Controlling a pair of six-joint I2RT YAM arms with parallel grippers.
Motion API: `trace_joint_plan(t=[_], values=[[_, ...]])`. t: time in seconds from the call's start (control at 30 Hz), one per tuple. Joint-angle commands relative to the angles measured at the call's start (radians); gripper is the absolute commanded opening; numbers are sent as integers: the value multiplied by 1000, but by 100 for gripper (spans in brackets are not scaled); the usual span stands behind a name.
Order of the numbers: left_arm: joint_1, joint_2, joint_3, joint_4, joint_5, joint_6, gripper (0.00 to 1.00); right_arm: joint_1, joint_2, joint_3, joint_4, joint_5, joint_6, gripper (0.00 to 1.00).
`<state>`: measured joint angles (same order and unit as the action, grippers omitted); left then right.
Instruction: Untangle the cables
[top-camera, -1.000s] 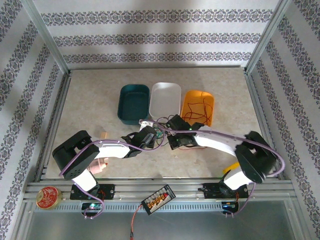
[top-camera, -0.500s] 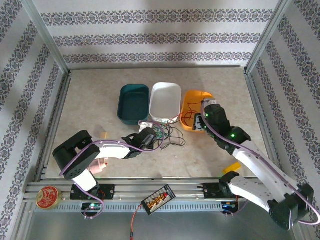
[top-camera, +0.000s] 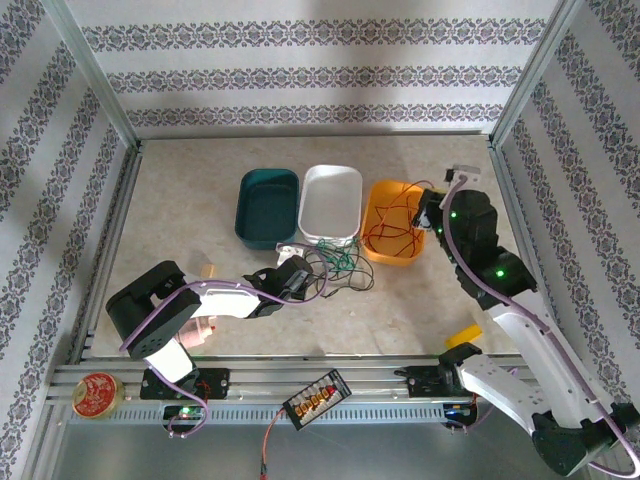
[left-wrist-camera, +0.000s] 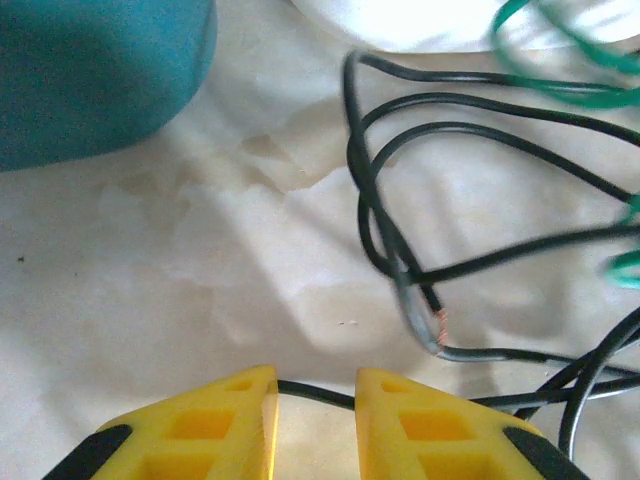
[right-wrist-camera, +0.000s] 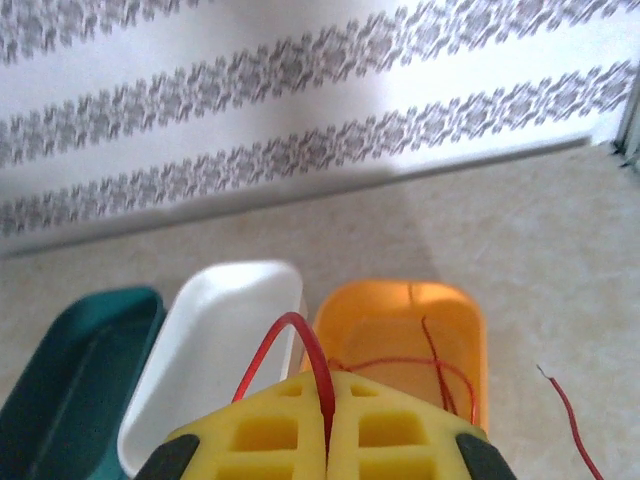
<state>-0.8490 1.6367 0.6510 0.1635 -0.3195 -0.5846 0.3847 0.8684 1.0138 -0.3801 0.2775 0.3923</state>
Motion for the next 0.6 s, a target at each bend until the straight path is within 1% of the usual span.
trace_joint_plan(t=[0.0,0.1,0.2,0.23,0.27,0.37,0.47,0.57], values=[[8,0,-15,-41,-21,-2,26,-45,9,50,86,-11,-4,1],[8,-7,-21,-40,-20,-3,26,-70,32,67,87,-112,20,2],[8,-13,-30,-26,-18,-3,27,-58,85,66,38,-210,34,2],[8,-15,-30,-22,-16,-1,27,-44,103,60,17,-220,37,2],[8,-16,-31,-20,-12,2,27,-23,114,44,7,-222,35,2],[7,-38,-38,5,14,19,34,60,145,4,-17,-212,15,3],[6,-75,-56,49,36,38,43,134,207,3,-85,-215,-18,3],[5,-110,-70,87,51,62,51,203,244,3,-124,-176,-58,3]])
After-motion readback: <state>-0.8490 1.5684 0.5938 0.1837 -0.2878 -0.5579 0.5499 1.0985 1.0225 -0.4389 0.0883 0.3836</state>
